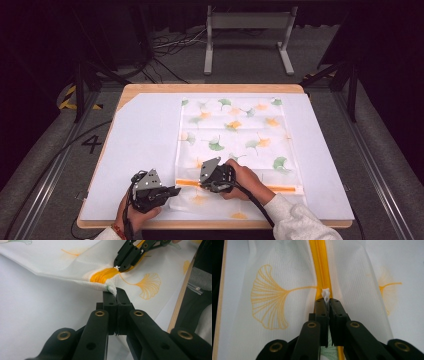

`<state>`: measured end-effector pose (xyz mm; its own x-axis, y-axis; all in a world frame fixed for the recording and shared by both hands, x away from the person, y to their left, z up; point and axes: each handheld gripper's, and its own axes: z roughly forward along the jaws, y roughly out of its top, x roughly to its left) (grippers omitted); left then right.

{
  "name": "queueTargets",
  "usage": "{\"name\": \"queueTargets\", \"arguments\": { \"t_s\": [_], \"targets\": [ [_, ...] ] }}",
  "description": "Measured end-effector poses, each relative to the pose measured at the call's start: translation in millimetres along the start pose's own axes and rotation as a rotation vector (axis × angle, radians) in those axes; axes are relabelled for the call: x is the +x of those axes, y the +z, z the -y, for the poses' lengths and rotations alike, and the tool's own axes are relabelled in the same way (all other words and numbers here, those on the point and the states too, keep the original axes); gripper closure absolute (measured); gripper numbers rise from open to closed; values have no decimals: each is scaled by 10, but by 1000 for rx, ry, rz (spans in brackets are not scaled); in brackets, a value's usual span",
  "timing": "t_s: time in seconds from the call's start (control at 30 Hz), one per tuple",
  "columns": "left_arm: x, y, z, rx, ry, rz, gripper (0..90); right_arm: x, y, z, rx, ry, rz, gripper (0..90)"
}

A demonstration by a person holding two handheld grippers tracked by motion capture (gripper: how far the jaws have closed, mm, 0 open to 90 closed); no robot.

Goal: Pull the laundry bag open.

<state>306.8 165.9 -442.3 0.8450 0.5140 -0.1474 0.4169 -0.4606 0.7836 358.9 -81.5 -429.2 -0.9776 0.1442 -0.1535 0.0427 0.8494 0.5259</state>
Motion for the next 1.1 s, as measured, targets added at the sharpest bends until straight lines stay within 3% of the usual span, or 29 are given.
{"name": "queueTargets", "arguments": {
  "t_s": [0.33, 1.1],
  "targets": [
    [-7, -5, 3, 0, 0, 5, 887, -18, -73, 122, -8, 21, -8, 900],
    [-17, -10, 5, 0, 5, 3, 887, 63, -133, 160, 11, -12, 55, 900]
  ]
}}
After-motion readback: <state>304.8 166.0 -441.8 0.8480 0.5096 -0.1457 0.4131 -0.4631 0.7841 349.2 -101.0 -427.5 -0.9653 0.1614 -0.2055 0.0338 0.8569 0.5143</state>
